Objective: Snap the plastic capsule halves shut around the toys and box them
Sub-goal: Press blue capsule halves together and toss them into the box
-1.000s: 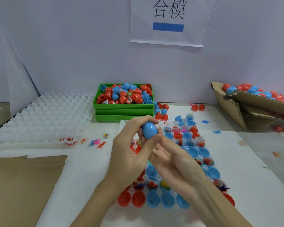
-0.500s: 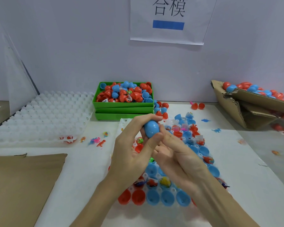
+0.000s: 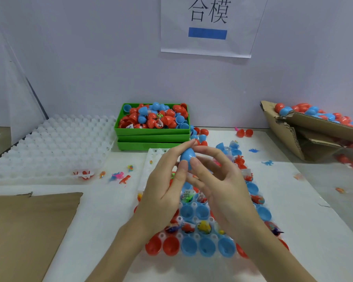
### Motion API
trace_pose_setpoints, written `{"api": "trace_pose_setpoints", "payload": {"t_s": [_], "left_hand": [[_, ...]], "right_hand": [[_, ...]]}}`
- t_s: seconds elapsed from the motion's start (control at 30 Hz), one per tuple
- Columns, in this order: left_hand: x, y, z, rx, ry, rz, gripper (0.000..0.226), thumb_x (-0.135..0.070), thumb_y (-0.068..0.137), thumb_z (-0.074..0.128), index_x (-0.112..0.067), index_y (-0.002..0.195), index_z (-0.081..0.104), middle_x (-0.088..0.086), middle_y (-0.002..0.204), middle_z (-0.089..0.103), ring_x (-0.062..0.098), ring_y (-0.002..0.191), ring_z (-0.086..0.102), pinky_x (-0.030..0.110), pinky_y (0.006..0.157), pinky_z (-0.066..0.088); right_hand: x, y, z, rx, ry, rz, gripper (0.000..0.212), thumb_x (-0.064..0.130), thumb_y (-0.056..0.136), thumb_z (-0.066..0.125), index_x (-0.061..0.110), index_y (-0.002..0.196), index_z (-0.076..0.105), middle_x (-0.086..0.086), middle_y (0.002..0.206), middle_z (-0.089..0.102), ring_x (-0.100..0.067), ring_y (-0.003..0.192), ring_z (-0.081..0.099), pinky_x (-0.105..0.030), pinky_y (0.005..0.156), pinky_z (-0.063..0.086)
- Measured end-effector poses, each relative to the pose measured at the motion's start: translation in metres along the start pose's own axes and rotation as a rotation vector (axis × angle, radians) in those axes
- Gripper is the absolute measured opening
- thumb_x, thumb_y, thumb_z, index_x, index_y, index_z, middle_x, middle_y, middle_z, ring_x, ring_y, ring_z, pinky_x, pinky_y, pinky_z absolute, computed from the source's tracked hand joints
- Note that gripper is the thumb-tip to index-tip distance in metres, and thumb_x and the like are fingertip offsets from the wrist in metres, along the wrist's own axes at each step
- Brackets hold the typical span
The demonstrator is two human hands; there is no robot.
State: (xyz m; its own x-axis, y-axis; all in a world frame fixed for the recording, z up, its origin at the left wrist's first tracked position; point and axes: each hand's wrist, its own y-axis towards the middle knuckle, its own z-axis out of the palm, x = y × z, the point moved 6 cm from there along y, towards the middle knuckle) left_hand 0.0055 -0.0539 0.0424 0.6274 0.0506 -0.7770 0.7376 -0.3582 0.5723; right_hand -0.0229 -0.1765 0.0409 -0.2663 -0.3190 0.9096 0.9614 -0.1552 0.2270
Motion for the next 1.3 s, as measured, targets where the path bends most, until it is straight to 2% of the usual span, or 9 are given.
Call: {"api": "trace_pose_setpoints", "payload": {"t_s": [0.13,0.3,0.5,0.67,0.8,0.93,1.07,1.17,1.3], "left_hand": [[-0.005,0.002,-0.001,0.018,-0.003,0.056,0.039,-0.017,0.108,0.048,-0.017,0.147,0.054,-0.011,0.146,0.059,0.018,0.138,0.055,0.027,0.106,0.049],[-0.002,0.005,-0.012,-0.044,-0.047,0.037,0.034,-0.022,0.105,0.058,-0.022,0.139,0.061,-0.012,0.139,0.065,0.02,0.132,0.06,0.027,0.102,0.053],[-0.005,0.002,-0.008,-0.093,-0.164,0.013,0.025,-0.023,0.102,0.062,-0.021,0.126,0.069,-0.011,0.121,0.073,0.015,0.116,0.069,0.019,0.094,0.054],[-0.006,0.0,-0.008,-0.109,-0.164,0.01,0.024,-0.023,0.101,0.063,-0.022,0.124,0.069,-0.012,0.116,0.074,0.014,0.111,0.071,0.016,0.089,0.054],[0.001,0.003,-0.01,-0.099,-0.171,-0.031,0.026,-0.025,0.099,0.064,-0.025,0.124,0.071,-0.013,0.12,0.074,0.012,0.114,0.07,0.017,0.09,0.055],[0.014,0.004,-0.011,-0.151,-0.069,-0.14,0.039,-0.044,0.101,0.053,-0.04,0.139,0.059,-0.024,0.126,0.069,0.001,0.116,0.067,0.015,0.092,0.054],[0.018,0.004,-0.026,-0.283,-0.05,-0.174,0.032,-0.056,0.105,0.04,-0.045,0.127,0.06,-0.03,0.124,0.066,-0.005,0.115,0.064,0.018,0.084,0.058],[0.023,0.005,-0.035,-0.336,-0.045,-0.225,0.033,-0.05,0.104,0.039,-0.037,0.113,0.068,-0.029,0.112,0.07,-0.006,0.102,0.067,0.019,0.074,0.056],[0.025,0.005,-0.038,-0.343,-0.029,-0.263,0.036,-0.05,0.097,0.044,-0.029,0.1,0.073,-0.025,0.1,0.072,-0.003,0.094,0.068,0.019,0.07,0.056]], "right_hand": [[0.006,-0.003,0.002,-0.025,-0.124,-0.091,0.026,0.03,0.095,0.072,0.023,0.12,0.069,-0.007,0.112,0.076,-0.024,0.102,0.076,-0.025,0.084,0.06],[0.0,-0.002,0.004,0.025,-0.01,0.019,0.033,0.043,0.088,0.077,0.034,0.119,0.074,-0.002,0.121,0.075,-0.021,0.116,0.071,-0.026,0.091,0.058],[-0.007,-0.001,0.004,0.045,0.197,0.103,0.044,0.034,0.084,0.078,0.011,0.121,0.073,-0.013,0.122,0.073,-0.025,0.121,0.068,-0.025,0.097,0.055],[-0.005,-0.003,0.003,-0.005,0.11,0.042,0.044,0.042,0.082,0.084,0.015,0.116,0.076,-0.011,0.12,0.074,-0.023,0.117,0.07,-0.023,0.094,0.056],[-0.006,-0.001,0.007,0.024,0.175,0.107,0.033,0.029,0.088,0.077,0.012,0.116,0.076,-0.011,0.118,0.076,-0.023,0.117,0.071,-0.022,0.093,0.056],[-0.007,0.014,-0.006,-0.002,0.237,0.232,0.031,0.013,0.097,0.069,0.005,0.127,0.069,-0.011,0.123,0.075,-0.024,0.118,0.071,-0.024,0.093,0.058],[0.044,0.073,-0.061,-0.116,0.71,0.206,0.03,-0.005,0.097,0.054,-0.015,0.124,0.062,-0.03,0.131,0.064,-0.035,0.108,0.073,-0.032,0.078,0.064],[0.099,0.121,-0.121,-0.276,0.98,-0.055,0.043,0.015,0.112,0.036,-0.011,0.146,0.043,-0.035,0.136,0.058,-0.042,0.118,0.067,-0.043,0.085,0.062],[0.085,0.135,-0.153,-0.353,0.462,0.079,0.053,0.027,0.114,0.026,-0.001,0.159,0.026,-0.023,0.151,0.05,-0.036,0.134,0.056,-0.04,0.112,0.047]]}}
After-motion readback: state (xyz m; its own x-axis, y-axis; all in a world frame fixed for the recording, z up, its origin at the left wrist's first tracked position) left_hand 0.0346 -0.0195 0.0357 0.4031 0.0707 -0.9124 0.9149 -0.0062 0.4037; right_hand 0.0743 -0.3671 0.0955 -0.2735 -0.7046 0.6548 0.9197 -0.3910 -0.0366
